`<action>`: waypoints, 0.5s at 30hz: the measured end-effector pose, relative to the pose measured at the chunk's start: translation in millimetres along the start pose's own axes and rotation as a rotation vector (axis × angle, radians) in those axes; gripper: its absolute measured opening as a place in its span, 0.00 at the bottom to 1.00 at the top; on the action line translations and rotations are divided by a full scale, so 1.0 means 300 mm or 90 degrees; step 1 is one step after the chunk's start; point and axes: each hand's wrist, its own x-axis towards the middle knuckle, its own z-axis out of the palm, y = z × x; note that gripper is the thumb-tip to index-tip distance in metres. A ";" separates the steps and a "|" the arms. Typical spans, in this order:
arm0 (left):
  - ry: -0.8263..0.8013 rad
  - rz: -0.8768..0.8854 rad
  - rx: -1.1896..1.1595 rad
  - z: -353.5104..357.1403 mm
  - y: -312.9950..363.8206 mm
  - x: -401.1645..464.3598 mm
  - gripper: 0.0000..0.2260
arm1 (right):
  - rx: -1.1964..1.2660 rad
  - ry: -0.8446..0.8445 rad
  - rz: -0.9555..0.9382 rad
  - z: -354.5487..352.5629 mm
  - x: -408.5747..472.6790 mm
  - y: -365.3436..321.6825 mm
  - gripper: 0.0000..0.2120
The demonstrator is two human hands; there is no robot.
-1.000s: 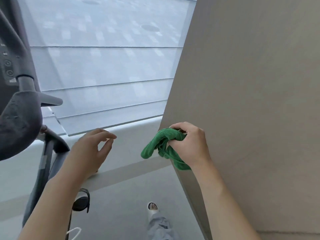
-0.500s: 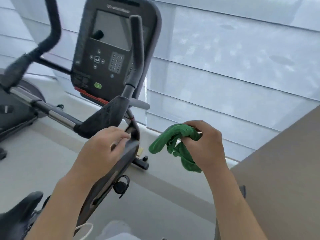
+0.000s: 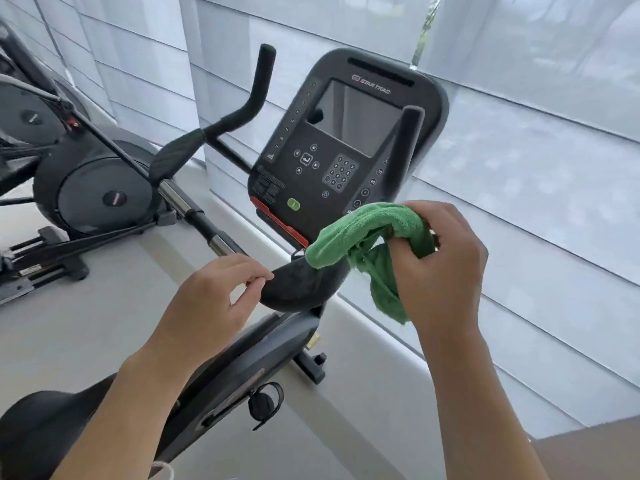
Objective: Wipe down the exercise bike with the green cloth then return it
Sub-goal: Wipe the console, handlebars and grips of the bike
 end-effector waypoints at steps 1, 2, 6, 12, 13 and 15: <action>0.000 0.008 -0.002 -0.004 -0.023 0.014 0.07 | -0.032 0.024 -0.034 0.032 0.014 -0.011 0.16; 0.000 0.016 -0.006 -0.011 -0.048 0.029 0.07 | -0.063 0.037 -0.057 0.069 0.025 -0.020 0.17; 0.000 0.040 -0.043 -0.036 -0.140 0.094 0.07 | -0.194 -0.083 -0.061 0.200 -0.006 -0.026 0.30; -0.031 0.078 -0.096 -0.021 -0.284 0.139 0.07 | -0.341 -0.345 -0.026 0.313 -0.246 0.014 0.31; -0.037 0.081 -0.102 -0.009 -0.307 0.143 0.07 | -0.325 -0.330 -0.012 0.323 -0.279 0.010 0.30; -0.053 0.092 -0.108 0.020 -0.347 0.154 0.05 | -0.299 -0.301 0.004 0.340 -0.328 -0.004 0.25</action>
